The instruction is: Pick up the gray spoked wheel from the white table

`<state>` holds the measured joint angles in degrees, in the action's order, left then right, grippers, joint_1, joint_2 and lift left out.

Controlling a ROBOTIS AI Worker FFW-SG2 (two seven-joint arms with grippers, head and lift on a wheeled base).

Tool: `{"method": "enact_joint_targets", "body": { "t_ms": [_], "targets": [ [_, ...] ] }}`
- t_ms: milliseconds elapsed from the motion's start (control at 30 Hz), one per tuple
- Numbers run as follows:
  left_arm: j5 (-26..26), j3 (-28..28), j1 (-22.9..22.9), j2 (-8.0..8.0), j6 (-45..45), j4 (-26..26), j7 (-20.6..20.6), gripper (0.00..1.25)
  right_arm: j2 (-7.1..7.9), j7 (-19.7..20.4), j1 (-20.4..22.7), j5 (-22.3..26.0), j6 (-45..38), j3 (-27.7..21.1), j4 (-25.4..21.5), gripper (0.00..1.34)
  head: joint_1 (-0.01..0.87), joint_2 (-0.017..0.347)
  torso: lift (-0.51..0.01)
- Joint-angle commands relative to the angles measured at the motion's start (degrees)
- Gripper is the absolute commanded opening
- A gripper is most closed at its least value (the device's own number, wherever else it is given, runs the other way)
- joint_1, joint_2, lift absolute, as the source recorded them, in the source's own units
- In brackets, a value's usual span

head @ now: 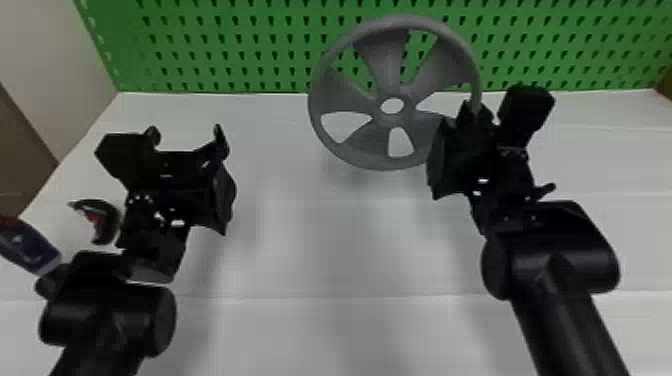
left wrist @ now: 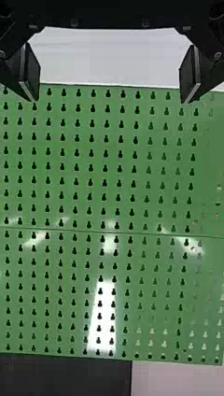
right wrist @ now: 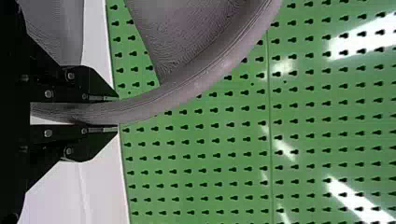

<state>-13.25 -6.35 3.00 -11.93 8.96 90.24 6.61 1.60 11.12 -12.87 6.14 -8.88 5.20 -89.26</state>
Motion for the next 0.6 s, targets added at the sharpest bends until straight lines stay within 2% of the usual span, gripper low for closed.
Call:
{"method": "enact_joint_targets", "body": {
  "t_ms": [0,67,267,567],
  "targets": [
    [-0.55,-0.15,-0.28,0.06,-0.08,-0.15,-0.02,1.10,-0.46,0.05,1.71,-2.18,4.22,-0.01,0.05,0.19,0.806,0.044,-0.098],
    [-0.55,-0.24,-0.36,0.06,-0.08,-0.15,-0.02,1.10,-0.90,0.05,2.24,-2.09,5.10,-0.63,0.14,0.19,0.806,0.044,-0.098],
    [-0.55,-0.68,-0.36,0.06,-0.08,-0.24,-0.02,1.10,-0.54,0.05,3.38,-2.27,6.86,-0.54,0.49,0.18,0.806,0.044,-0.098],
    [-0.55,-0.50,-0.54,0.06,0.01,-0.24,-0.90,1.10,-0.81,0.05,3.82,-2.18,6.51,-0.98,0.67,0.18,0.806,0.044,-0.098]
  ]
}}
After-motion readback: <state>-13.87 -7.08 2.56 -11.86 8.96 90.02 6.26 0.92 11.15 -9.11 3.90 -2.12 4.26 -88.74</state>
